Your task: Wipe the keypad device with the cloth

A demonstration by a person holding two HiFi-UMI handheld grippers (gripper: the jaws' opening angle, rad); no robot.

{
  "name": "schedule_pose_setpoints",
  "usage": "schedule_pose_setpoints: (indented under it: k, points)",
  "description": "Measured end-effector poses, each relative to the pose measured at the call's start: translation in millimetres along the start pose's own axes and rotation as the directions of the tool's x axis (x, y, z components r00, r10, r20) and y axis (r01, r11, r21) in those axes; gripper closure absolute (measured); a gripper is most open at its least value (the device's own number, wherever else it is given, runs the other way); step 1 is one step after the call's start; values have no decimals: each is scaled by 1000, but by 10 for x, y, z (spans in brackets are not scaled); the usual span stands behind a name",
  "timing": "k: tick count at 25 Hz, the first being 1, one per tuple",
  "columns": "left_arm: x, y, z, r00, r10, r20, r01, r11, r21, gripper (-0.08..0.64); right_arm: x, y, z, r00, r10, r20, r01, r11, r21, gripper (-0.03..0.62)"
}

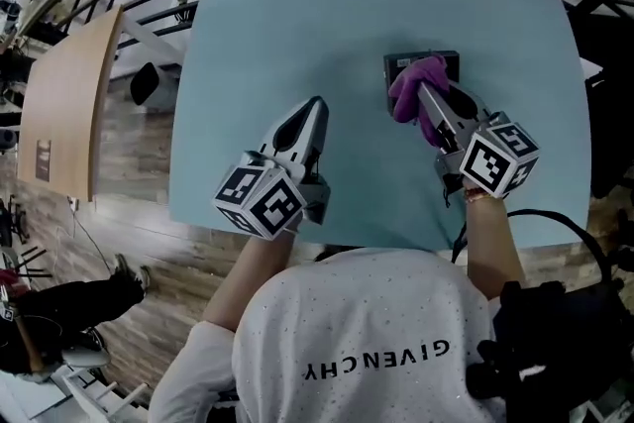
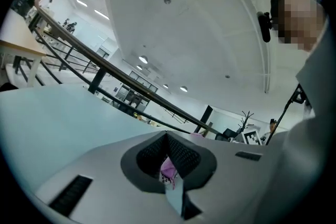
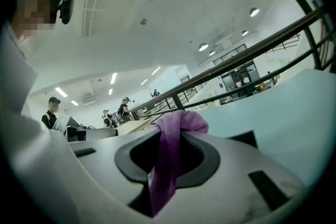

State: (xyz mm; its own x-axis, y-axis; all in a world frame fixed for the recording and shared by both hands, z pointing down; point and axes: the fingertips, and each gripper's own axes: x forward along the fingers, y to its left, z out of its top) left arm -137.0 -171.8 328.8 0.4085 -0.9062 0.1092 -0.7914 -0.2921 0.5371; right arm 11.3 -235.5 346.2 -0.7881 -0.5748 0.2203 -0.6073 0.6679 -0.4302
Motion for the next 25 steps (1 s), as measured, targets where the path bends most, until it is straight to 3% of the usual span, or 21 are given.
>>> schedule_pose_setpoints:
  k: [5, 13, 19, 25]
  points:
    - [36, 114, -262, 997, 37, -61, -38, 999, -14, 560, 442, -76, -221, 996, 61, -70, -62, 998, -10, 525]
    - [-292, 490, -430, 983, 166, -80, -172, 982, -76, 560, 766, -232, -604, 988, 19, -156, -22, 1000, -17, 525]
    - [-214, 432, -509, 983, 162, -86, -169, 983, -77, 560, 723, -389, -631, 988, 76, -137, -63, 993, 98, 525]
    - [-13, 343, -664, 979, 160, -129, -171, 983, -71, 560, 528, -761, -494, 995, 3, -97, 8, 994, 109, 522]
